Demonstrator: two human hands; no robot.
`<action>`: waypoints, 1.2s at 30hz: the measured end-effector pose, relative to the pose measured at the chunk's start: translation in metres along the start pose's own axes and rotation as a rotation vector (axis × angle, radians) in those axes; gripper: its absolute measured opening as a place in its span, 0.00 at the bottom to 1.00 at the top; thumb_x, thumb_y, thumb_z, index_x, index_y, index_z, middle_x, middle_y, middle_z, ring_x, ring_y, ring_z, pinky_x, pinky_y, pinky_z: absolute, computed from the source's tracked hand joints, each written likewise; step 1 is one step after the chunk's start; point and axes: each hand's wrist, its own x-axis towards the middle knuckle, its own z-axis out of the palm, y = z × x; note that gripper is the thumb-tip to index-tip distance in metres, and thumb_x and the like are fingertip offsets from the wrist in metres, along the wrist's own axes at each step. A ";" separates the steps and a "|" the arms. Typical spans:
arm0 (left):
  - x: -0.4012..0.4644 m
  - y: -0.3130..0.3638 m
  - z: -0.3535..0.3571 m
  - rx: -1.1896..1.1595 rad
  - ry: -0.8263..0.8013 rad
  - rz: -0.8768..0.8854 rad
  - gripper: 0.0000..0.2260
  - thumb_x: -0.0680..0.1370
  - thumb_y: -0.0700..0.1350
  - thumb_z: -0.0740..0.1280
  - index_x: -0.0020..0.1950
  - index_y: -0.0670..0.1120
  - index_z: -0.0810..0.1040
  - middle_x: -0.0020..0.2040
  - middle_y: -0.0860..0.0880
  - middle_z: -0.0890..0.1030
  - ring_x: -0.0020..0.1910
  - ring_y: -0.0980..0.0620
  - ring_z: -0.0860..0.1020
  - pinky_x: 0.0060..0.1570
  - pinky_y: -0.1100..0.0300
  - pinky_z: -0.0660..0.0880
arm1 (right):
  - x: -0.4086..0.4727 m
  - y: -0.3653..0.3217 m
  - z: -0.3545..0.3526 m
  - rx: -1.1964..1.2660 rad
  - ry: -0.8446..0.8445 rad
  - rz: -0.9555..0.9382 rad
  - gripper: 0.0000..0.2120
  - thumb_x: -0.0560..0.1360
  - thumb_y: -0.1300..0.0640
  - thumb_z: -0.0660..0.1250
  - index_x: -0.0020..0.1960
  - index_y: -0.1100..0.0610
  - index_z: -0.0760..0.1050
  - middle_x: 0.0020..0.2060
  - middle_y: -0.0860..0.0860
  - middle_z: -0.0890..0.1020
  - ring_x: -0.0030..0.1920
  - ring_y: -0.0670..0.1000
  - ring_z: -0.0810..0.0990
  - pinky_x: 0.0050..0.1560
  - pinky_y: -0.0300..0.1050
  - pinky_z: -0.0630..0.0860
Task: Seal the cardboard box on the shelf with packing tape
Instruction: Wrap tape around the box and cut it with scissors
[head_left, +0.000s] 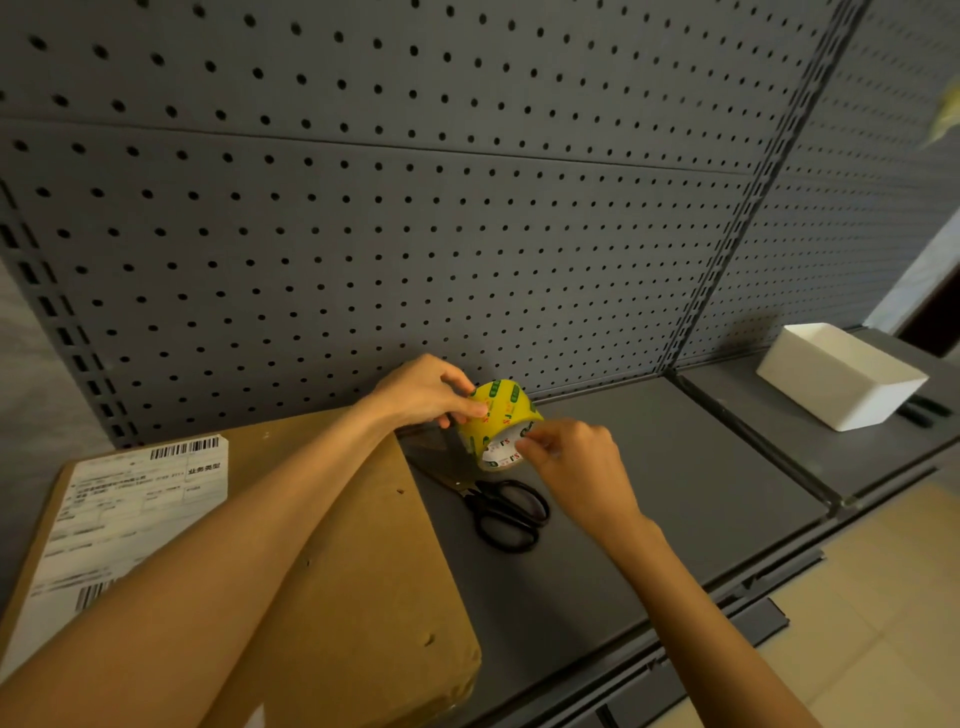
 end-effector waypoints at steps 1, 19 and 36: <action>0.000 0.000 0.000 0.011 0.001 0.004 0.15 0.70 0.49 0.75 0.53 0.46 0.80 0.39 0.50 0.84 0.35 0.55 0.81 0.36 0.62 0.76 | 0.003 -0.001 -0.004 0.008 0.012 -0.002 0.08 0.75 0.52 0.67 0.48 0.54 0.83 0.41 0.52 0.84 0.42 0.54 0.80 0.44 0.51 0.78; -0.007 0.008 0.005 0.321 0.090 0.160 0.13 0.70 0.53 0.74 0.53 0.57 0.80 0.40 0.58 0.82 0.42 0.59 0.79 0.46 0.58 0.74 | 0.040 0.007 0.002 -0.240 -0.167 -0.235 0.29 0.70 0.52 0.74 0.68 0.55 0.70 0.64 0.52 0.73 0.64 0.53 0.70 0.58 0.46 0.70; -0.004 0.004 -0.002 0.250 0.054 0.077 0.11 0.77 0.44 0.67 0.60 0.51 0.79 0.53 0.51 0.83 0.52 0.57 0.79 0.58 0.57 0.74 | 0.041 0.015 0.017 -0.110 -0.158 -0.287 0.22 0.70 0.56 0.74 0.62 0.55 0.76 0.60 0.52 0.78 0.63 0.53 0.69 0.69 0.48 0.63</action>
